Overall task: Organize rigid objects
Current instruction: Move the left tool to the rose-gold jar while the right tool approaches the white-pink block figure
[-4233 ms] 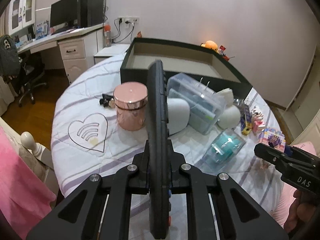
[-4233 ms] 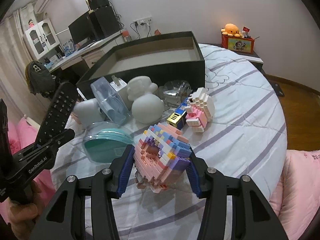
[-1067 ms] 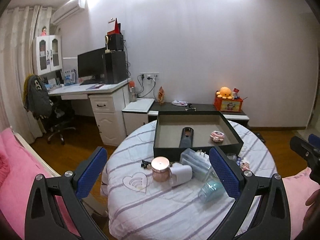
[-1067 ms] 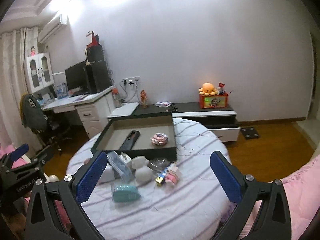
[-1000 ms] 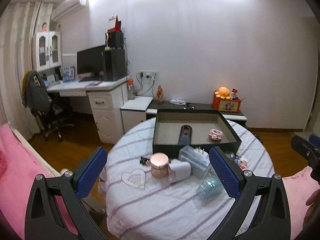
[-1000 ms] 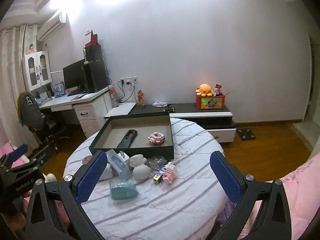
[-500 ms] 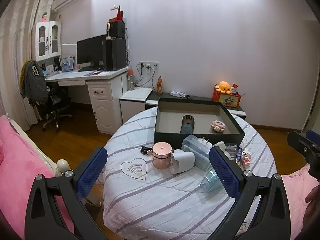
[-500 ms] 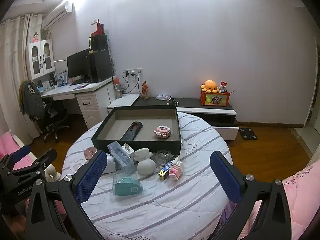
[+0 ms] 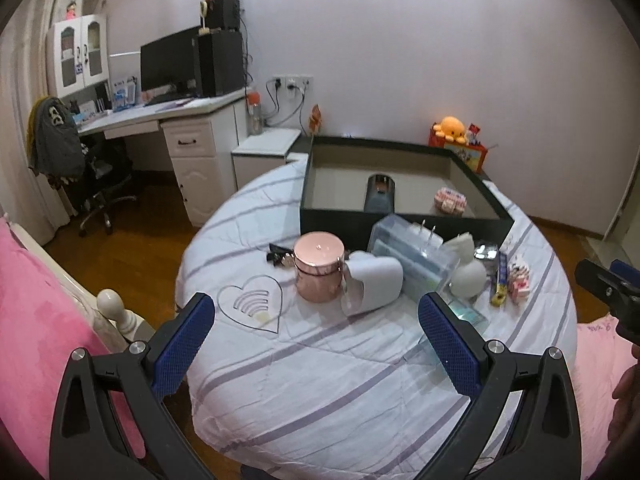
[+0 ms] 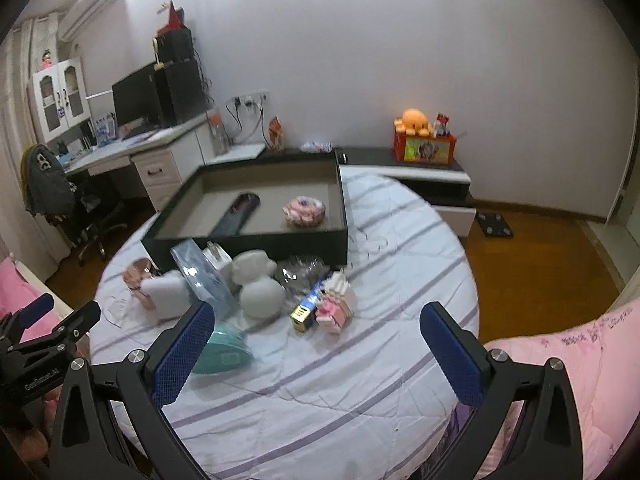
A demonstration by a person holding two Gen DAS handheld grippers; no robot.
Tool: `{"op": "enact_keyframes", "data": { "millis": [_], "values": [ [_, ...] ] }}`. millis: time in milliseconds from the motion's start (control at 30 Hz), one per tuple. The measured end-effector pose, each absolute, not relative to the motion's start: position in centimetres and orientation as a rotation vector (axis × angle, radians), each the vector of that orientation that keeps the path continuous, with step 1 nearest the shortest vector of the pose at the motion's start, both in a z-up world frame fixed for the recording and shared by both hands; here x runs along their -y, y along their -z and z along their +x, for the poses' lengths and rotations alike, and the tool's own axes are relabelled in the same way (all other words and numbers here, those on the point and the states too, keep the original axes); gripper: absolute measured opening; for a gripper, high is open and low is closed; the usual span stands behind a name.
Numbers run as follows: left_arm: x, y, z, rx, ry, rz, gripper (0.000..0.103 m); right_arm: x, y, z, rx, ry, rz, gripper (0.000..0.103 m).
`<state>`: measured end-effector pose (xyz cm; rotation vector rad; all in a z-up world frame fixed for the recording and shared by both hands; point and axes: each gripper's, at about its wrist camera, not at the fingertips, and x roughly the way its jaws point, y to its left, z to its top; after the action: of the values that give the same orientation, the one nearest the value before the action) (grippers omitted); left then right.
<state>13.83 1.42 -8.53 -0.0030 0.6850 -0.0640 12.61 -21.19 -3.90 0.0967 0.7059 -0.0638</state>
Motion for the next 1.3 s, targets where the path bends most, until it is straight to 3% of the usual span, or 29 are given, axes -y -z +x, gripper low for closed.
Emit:
{"op": "enact_keyframes", "data": {
  "millis": [767, 1300],
  "values": [
    [-3.4, 12.7, 22.4, -0.728, 0.014, -0.045, 0.103, 22.7, 10.0, 18.9, -0.856, 0.077, 0.12, 0.103],
    [-4.4, 14.2, 24.0, -0.725, 0.022, -0.1, 0.103, 24.2, 11.7, 20.0, -0.879, 0.1, 0.145, 0.081]
  ]
}}
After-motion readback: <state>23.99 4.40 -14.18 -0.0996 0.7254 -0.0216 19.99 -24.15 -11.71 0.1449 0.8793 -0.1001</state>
